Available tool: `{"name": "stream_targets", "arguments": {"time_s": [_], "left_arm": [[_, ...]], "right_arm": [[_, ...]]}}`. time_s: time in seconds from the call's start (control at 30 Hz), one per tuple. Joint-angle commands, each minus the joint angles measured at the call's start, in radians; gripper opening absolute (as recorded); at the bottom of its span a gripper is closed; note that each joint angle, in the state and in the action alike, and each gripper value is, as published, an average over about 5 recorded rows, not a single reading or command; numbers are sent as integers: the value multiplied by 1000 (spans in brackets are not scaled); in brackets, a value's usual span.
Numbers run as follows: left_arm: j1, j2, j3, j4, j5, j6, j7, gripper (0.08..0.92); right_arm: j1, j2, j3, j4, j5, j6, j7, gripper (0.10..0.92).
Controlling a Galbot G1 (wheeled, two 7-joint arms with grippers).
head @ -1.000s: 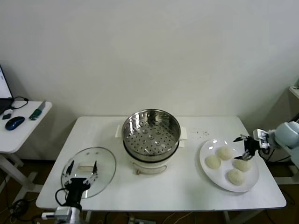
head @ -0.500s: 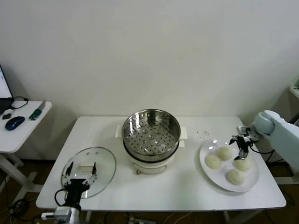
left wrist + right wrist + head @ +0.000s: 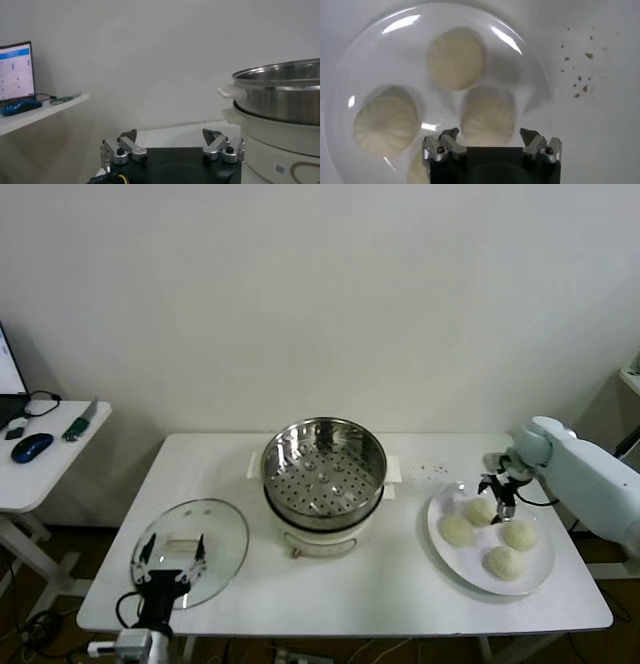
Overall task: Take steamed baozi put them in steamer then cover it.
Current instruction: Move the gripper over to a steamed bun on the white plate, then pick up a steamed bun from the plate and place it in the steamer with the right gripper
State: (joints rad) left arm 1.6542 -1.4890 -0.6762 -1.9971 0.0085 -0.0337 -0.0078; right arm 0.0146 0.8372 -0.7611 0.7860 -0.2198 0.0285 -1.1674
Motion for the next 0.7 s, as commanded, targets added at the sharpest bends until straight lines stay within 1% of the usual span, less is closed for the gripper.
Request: {"name": "stream_targets", "arguments": {"time_s": [0.03, 0.33, 0.6, 0.7], "left_arm": [[0, -5, 1, 2, 2, -1, -1, 823], [3, -11, 1, 5, 2, -3, -2, 823], [13, -10, -7, 4, 1, -7, -3, 823], [13, -10, -7, 3, 1, -7, -4, 823]], "right_arm": [[10, 55, -9, -64, -33, 14, -2, 823], [0, 66, 0, -84, -50, 30, -2, 815], [-4, 64, 9, -83, -52, 39, -5, 717], [0, 59, 10, -73, -47, 41, -5, 696]]}}
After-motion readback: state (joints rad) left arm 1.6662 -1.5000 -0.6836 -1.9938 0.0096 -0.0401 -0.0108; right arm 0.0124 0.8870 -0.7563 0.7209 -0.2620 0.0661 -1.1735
